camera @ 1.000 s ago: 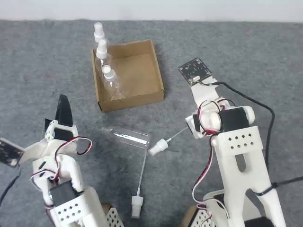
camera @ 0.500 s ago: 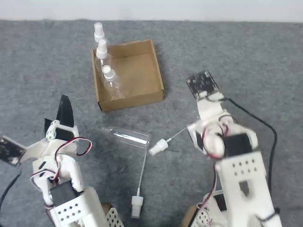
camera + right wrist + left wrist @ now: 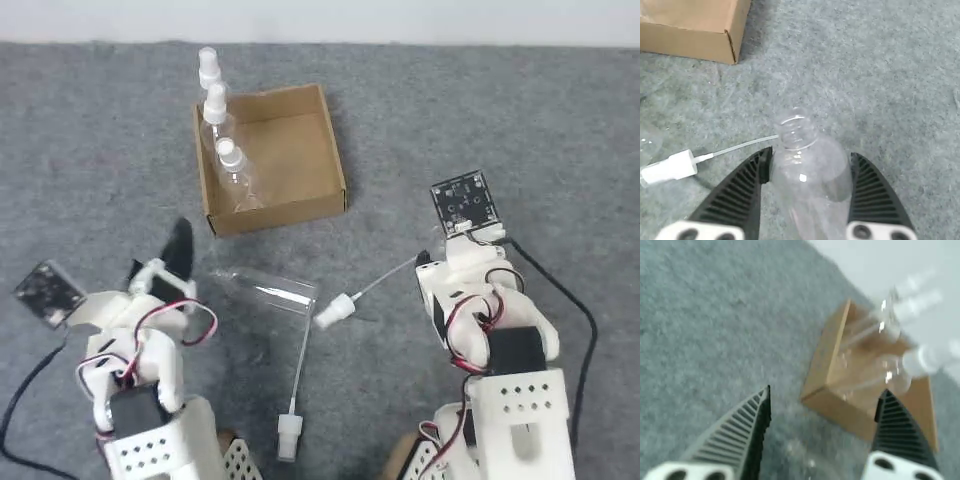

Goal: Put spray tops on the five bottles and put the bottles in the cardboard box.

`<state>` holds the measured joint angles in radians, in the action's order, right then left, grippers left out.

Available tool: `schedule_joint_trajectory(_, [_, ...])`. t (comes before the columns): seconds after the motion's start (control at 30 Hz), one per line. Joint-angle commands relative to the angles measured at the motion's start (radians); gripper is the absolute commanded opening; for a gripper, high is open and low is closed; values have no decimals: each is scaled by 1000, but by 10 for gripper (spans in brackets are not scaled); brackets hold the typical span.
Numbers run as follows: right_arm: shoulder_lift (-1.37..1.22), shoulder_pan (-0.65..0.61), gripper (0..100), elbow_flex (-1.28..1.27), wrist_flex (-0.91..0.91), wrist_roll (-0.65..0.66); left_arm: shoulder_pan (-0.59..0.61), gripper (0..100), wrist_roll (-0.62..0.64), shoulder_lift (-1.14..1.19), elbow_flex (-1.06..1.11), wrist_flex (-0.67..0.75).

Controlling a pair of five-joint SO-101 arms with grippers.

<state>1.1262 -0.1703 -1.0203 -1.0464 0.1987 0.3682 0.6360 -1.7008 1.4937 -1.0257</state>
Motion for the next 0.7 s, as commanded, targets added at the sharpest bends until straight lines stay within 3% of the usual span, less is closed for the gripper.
schedule_joint_trajectory(0.0, [31,13,122,3,39,-9,-57,316,-38,-14,-77,-68])
schedule_joint_trajectory(0.43, [22,12,122,-55,116,-11,-282,316,-38,-14,-44,-75])
schedule_joint_trajectory(0.67, [22,10,122,-77,143,-11,-408,316,-40,-6,-47,-152])
